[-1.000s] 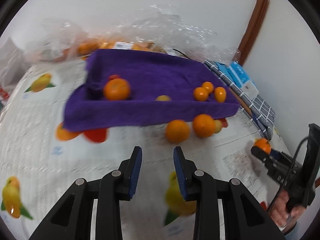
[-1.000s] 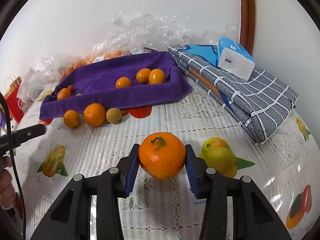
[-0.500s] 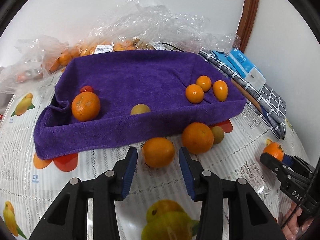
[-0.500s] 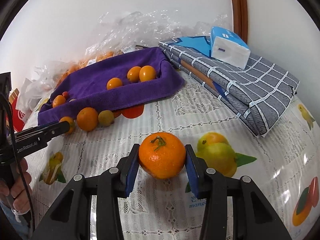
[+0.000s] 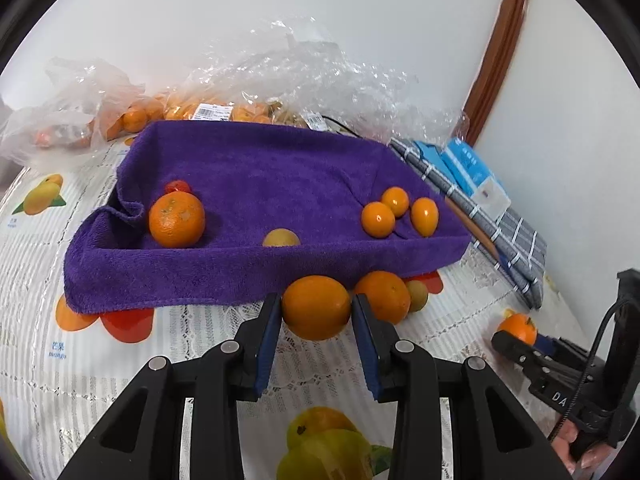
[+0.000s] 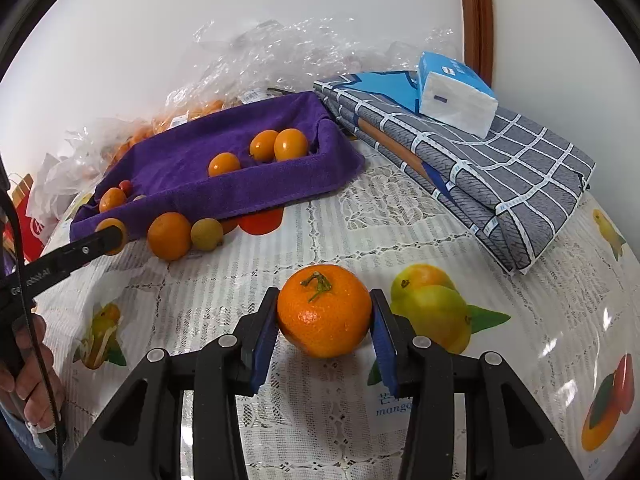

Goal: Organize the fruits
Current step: 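Carry both held oranges over the purple towel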

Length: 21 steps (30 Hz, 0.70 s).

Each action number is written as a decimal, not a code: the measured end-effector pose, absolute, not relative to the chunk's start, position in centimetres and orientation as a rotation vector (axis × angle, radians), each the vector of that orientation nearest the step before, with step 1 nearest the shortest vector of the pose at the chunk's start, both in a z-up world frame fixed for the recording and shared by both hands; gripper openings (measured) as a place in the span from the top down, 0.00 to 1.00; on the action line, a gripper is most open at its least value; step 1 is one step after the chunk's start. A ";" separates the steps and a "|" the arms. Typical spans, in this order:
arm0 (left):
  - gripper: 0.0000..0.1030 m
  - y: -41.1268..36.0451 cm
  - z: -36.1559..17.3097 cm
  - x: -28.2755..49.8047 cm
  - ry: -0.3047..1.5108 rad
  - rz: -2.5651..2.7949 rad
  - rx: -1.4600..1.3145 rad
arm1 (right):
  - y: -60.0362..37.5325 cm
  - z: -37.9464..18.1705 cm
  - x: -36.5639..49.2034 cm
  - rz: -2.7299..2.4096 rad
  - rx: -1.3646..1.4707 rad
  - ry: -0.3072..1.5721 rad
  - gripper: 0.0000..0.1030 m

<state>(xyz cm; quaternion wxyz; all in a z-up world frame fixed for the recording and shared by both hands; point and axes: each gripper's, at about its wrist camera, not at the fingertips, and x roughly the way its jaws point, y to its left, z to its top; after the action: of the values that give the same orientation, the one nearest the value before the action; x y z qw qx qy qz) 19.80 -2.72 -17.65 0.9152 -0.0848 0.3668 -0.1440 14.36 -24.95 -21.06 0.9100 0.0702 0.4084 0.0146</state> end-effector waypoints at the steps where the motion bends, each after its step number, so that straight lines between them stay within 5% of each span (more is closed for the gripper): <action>1: 0.66 -2.5 -17.6 19.7 0.750 -0.292 -0.183 | -25.0 -21.0 14.3 0.031 0.149 0.841 0.58; 21: 0.66 -1.2 -15.6 18.0 0.623 -0.229 -0.207 | -24.8 -20.4 13.8 0.027 0.144 0.814 0.58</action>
<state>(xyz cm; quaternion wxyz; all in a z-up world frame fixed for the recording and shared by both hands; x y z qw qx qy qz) 17.97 -1.24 -15.58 0.9401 -0.1015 0.3055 -0.1121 13.85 -24.84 -20.43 0.9157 0.0700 0.3956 0.0130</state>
